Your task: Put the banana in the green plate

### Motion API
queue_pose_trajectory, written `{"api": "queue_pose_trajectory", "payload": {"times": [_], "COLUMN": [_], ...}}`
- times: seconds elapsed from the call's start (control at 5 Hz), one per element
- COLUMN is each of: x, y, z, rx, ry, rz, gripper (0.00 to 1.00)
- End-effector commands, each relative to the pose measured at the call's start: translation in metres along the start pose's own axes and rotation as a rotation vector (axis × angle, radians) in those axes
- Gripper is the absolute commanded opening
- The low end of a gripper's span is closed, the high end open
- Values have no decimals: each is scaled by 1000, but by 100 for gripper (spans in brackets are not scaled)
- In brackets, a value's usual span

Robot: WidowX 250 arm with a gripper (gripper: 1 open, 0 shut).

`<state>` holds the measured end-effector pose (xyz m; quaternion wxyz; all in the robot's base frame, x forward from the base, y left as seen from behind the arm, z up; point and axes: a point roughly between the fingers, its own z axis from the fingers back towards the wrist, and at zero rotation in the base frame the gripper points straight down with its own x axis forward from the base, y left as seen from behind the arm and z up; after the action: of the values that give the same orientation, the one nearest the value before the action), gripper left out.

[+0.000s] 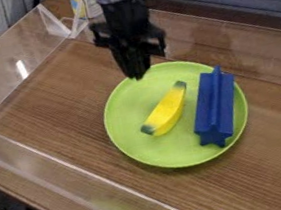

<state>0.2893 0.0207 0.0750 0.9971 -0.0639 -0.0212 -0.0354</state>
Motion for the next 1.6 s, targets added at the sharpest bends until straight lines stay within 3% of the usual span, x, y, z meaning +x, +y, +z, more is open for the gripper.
{"api": "queue_pose_trajectory", "payload": {"times": [0.0, 0.4, 0.6, 0.8, 1.0, 1.4], "x": [4, 2, 3, 5, 6, 13], "y": [3, 10, 10, 9, 8, 10], "z": [-9, -34, -33, -28, -13, 46], "rx": [20, 27, 28, 24, 19, 24], "ry": [-12, 2, 0, -6, -32, -130], "rz": [-13, -8, -4, 3, 8, 20], "gripper": [0, 0, 100, 100, 100, 100]}}
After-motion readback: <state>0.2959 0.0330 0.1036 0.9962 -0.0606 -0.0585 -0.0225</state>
